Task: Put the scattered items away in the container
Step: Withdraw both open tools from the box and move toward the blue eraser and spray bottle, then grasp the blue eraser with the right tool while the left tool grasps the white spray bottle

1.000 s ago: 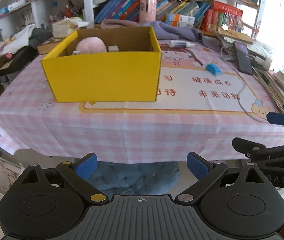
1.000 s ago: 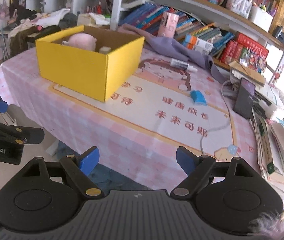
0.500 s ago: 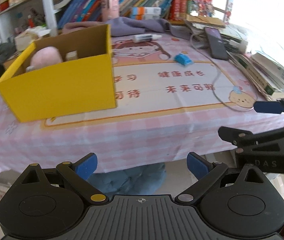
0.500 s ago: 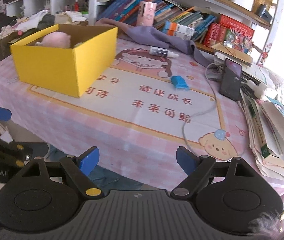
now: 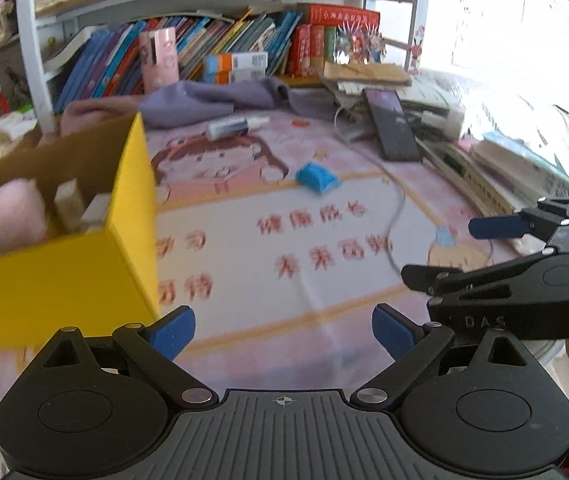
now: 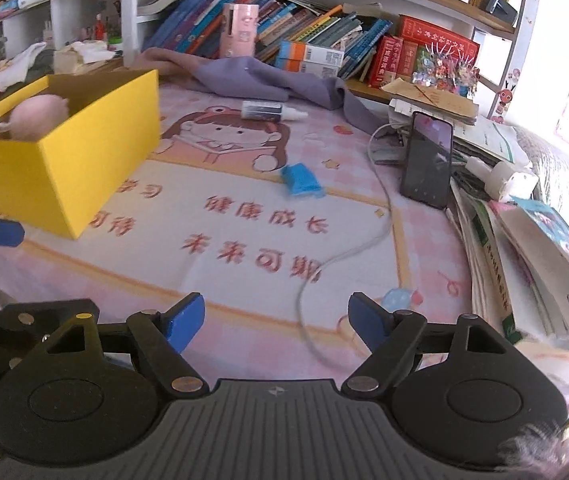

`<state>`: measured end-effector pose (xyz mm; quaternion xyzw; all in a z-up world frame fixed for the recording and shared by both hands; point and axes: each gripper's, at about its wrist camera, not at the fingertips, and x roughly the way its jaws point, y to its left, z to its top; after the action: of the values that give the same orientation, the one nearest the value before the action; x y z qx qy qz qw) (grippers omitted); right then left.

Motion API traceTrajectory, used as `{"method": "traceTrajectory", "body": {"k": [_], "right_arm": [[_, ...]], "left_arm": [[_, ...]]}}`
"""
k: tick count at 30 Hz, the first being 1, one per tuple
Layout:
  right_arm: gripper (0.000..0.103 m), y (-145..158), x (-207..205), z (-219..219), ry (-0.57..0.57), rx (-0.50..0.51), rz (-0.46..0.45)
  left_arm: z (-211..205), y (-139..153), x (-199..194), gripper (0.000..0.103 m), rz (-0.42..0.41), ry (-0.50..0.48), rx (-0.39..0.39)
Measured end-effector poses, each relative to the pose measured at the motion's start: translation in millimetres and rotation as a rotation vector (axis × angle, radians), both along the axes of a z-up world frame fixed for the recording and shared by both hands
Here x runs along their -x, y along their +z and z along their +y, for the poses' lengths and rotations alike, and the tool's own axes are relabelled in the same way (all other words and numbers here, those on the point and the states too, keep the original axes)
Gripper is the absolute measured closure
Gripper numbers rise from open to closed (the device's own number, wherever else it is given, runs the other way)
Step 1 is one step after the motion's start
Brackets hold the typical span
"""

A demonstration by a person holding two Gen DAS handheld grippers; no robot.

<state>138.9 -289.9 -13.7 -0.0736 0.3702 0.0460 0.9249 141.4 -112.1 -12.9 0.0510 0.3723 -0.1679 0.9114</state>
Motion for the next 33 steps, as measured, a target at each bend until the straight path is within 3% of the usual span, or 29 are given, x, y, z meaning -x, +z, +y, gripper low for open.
{"method": "traceTrajectory", "body": {"k": [9, 18, 26, 33], "right_arm": [[0.031, -1.2, -58.4, -31.4, 0.046, 0.0, 0.024], [0.041, -8.2, -120.4, -47.9, 0.157, -0.045, 0.042], [0.041, -20.6, -175.6, -45.4, 0.255, -0.065, 0.043], [0.042, -37.3, -217.3, -40.4, 0.3, -0.069, 0.065]], "left_arm": [[-23.8, 6.9, -59.0, 0.007, -0.018, 0.054, 0.038], [-37.7, 20.4, -118.6, 0.007, -0.015, 0.153, 0.026], [-51.3, 31.9, -183.3, 0.007, -0.014, 0.214, -0.035], [-70.9, 22.6, -252.8, 0.007, -0.001, 0.217, -0.108]]}}
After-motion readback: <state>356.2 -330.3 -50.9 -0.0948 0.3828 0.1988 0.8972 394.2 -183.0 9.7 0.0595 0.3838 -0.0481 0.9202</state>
